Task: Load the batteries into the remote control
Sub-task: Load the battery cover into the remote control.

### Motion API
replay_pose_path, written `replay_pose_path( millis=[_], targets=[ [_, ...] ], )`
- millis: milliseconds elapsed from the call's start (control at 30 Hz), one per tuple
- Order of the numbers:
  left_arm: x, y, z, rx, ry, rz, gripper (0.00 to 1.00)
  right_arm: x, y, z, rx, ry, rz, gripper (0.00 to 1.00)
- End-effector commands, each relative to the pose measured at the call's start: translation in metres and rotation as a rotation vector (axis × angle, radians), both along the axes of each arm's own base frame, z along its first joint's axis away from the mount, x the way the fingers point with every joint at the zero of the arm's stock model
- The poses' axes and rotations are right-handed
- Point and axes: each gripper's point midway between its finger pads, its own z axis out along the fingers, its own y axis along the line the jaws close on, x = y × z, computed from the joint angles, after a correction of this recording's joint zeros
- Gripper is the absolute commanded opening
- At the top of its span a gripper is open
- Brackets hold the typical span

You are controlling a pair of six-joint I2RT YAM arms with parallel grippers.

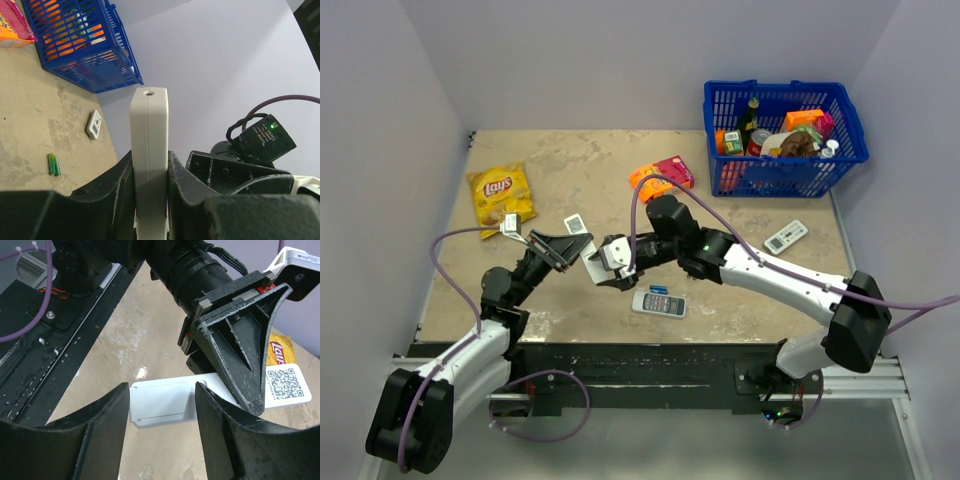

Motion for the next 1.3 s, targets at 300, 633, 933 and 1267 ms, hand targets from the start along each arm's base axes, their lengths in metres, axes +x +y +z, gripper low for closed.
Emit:
replay_pose_path(
  millis=[300,633,933,1267],
  targets=[
    [-0.006,-0.002,0.033,-0.039,-0.096,-0.03,0.0,-0.002,0.005,0.0,-0.029,-0.011,0.037,0.58],
    [-0.027,-0.003,0.051,-0.127,-0.111,-0.115,0.0,0.016,0.01,-0.023,-0.065,-0.043,-0.018,0.57],
    [-0.047,-0.012,0.062,-0.124,-0.113,-0.221,0.0,0.032,0.013,-0.015,-0.002,-0.106,-0.062,0.53],
    [-0.079,-0.027,0.084,-0.064,-0.18,-0.372,0.0,0.062,0.012,-0.012,-0.001,-0.095,-0.114,0.43]
  ],
)
